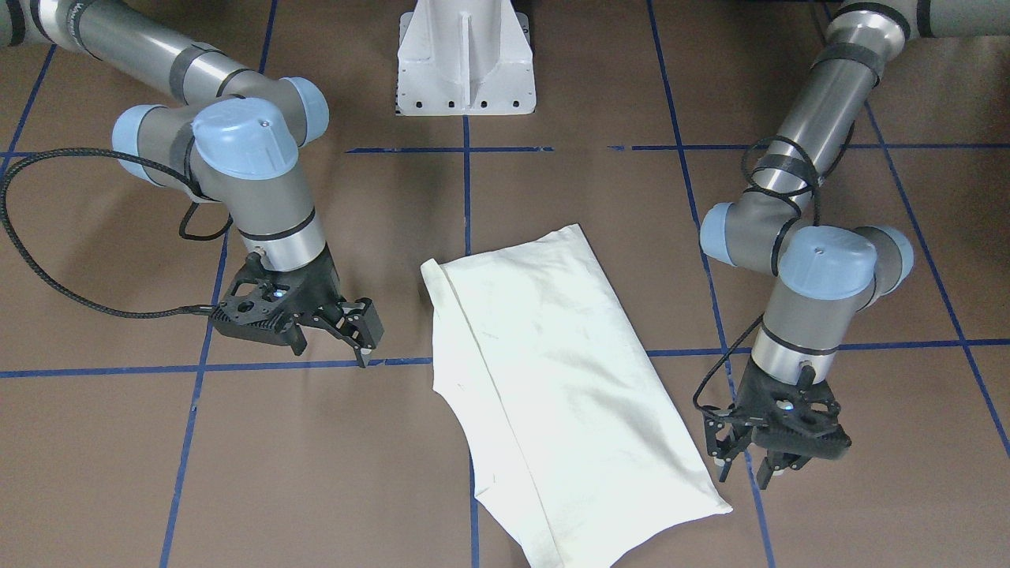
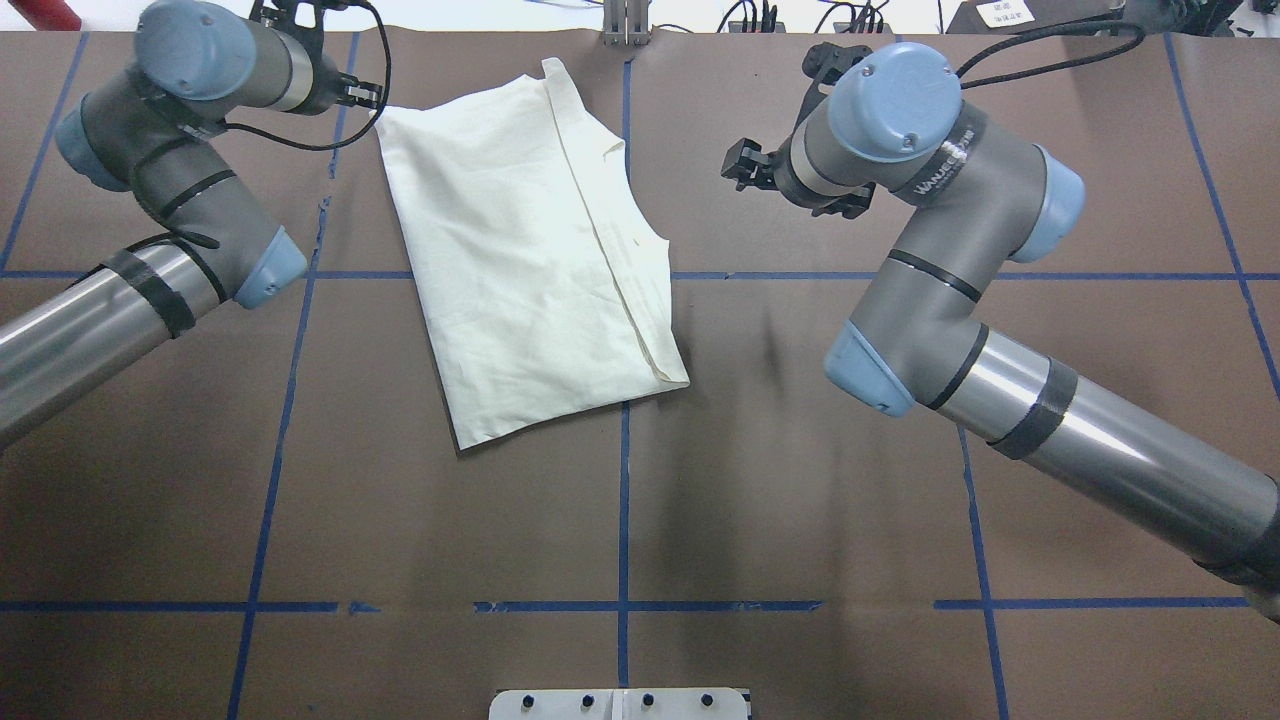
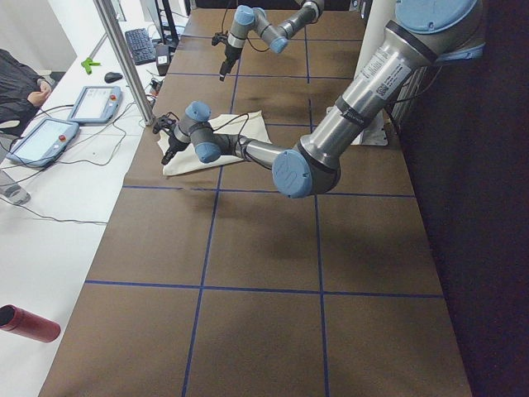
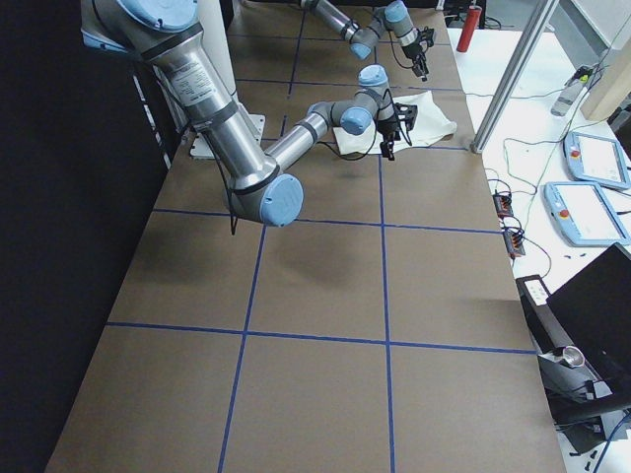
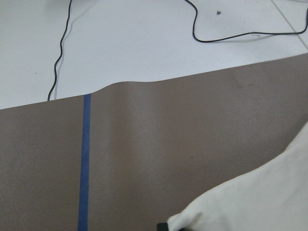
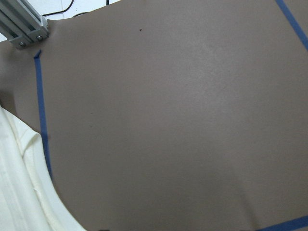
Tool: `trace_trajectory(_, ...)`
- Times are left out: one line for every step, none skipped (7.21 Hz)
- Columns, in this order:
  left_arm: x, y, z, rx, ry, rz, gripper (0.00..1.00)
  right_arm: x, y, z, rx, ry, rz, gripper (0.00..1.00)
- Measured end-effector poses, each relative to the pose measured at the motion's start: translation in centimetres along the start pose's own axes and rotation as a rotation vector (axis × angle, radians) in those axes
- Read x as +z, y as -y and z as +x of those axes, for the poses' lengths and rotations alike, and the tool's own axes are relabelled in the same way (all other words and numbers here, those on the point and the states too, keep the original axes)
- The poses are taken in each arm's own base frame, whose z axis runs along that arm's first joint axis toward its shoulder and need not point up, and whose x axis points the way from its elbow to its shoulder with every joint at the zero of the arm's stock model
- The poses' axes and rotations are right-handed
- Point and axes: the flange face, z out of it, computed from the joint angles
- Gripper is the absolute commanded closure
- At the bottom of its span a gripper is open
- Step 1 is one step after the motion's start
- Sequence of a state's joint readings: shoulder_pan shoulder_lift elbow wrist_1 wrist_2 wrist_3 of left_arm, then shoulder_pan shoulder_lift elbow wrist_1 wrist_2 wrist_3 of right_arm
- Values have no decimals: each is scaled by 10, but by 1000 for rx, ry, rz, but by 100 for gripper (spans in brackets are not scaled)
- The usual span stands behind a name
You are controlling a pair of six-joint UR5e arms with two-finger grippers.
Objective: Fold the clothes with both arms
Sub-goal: 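Reach the right gripper to the shirt's collar edge and grasp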
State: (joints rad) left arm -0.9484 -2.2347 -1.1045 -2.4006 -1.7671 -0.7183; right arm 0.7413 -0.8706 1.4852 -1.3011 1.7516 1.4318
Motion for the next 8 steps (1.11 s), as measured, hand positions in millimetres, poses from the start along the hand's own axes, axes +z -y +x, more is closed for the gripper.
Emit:
trace_trajectory(-14,-10,-8,7,-39,-6,0,10,-7,-31,48,-3,7,50)
trace_trajectory(-25,-18,-12,12,-63,0,0,19,-20,-55,68,-3,18,44)
trace_trajectory(-31,-21,-13,14,-79,9,0,27,-34,-68,69,-7,16,44)
trace_trajectory(-33,-23,-13,16,-84,12,0,37,-46,-77,61,-21,9,44)
trace_trajectory(-33,-26,-14,17,-85,10,0,48,-57,-87,52,-40,3,44)
trace_trajectory(-32,-27,-14,17,-86,8,0,58,-68,-93,43,-56,2,44)
trace_trajectory(-32,-28,-13,17,-87,8,0,66,-79,-95,34,-68,6,44)
trace_trajectory(-32,-29,-13,17,-88,7,0,72,-89,-95,25,-79,12,47)
